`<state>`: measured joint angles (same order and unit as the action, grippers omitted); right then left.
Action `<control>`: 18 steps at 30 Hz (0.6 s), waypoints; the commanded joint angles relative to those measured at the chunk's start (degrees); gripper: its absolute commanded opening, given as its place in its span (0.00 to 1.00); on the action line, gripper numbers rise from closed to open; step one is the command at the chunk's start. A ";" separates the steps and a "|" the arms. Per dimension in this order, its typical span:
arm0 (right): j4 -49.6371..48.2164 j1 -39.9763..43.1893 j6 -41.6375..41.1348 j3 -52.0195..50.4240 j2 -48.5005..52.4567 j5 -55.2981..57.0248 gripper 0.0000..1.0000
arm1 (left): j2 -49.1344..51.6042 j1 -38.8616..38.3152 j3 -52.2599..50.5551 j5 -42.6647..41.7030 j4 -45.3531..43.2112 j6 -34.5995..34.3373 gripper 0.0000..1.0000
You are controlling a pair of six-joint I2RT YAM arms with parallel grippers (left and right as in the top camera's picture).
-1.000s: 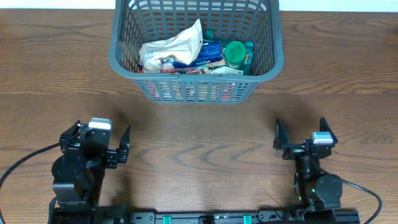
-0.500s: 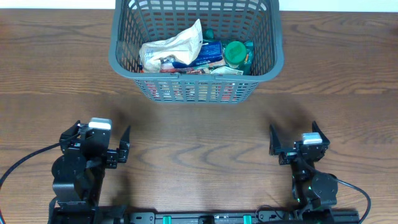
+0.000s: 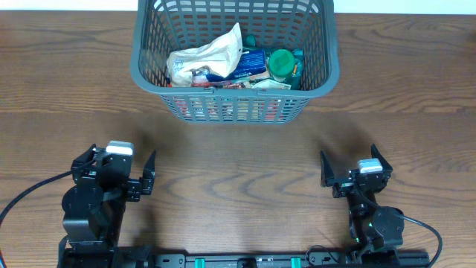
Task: Pack container
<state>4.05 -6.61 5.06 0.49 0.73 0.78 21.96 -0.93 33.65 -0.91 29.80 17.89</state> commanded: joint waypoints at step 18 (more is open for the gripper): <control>0.22 0.35 0.79 -0.17 -0.46 -0.81 0.99 | -2.01 -0.31 -0.17 -0.83 3.41 -0.04 0.99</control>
<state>4.05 -6.61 5.06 0.49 0.73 0.58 21.67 -0.95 33.65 -0.93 31.53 17.87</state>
